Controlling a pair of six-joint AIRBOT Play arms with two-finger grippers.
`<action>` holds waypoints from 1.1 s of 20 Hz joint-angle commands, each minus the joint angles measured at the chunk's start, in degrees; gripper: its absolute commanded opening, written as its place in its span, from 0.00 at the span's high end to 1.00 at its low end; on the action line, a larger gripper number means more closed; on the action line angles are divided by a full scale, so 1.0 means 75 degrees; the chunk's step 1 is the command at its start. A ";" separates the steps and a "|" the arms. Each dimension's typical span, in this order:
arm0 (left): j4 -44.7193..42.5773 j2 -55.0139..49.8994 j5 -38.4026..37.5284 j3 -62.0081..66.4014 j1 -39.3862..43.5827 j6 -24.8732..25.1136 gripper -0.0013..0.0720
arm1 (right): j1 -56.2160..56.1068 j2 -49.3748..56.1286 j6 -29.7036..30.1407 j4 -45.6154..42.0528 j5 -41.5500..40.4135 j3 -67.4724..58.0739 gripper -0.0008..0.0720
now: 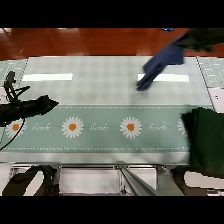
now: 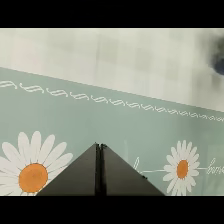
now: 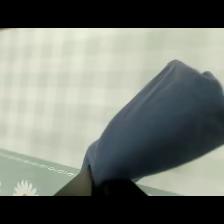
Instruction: Fold the shirts.
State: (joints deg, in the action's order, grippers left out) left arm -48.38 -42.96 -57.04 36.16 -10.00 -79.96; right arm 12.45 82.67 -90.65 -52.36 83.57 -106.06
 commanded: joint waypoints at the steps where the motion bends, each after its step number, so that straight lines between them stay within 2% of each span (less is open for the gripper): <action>1: -0.0003 -0.0006 -0.0032 0.0000 0.0006 0.0000 0.95 | 0.1620 -0.0603 -0.0364 -0.0093 0.1113 -0.0102 0.96; 4: 0.0000 -0.0006 -0.0026 0.0000 0.0006 0.0000 0.95 | 0.2844 -0.1026 -0.0469 -0.0574 0.2151 -0.0079 0.96; 7: 0.0003 -0.0006 0.0128 0.0000 0.0006 0.0210 0.95 | 0.3675 -0.1594 -0.0664 -0.1769 0.2952 0.0181 0.96; 11: 0.0000 -0.0006 0.0562 0.0000 0.0006 0.0469 0.95 | 0.4634 -0.2871 -0.1026 -0.2771 0.3051 0.1303 0.96; 14: 0.0003 -0.0006 0.0801 0.0000 0.0006 0.0525 0.95 | 0.5190 -0.4057 -0.1113 -0.3585 0.3051 0.2996 0.96; 18: 0.0003 -0.0006 0.1163 0.0000 0.0017 0.0525 0.95 | 0.6070 -0.5295 -0.0504 -0.5284 0.3051 0.4887 0.96; 21: 0.0000 -0.0006 0.1183 0.0000 0.0248 0.0650 0.95 | 0.6301 -0.5925 -0.0562 -0.5578 0.3005 0.6062 0.95; 22: -0.0003 -0.0006 0.1183 0.0000 0.0364 0.0673 0.95 | 0.6298 -0.5974 -0.0597 -0.5756 0.3005 0.6356 0.76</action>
State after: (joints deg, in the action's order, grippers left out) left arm -48.34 -42.98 -48.93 36.16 -8.71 -75.77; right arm 57.93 41.76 -95.57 -89.95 106.08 -66.22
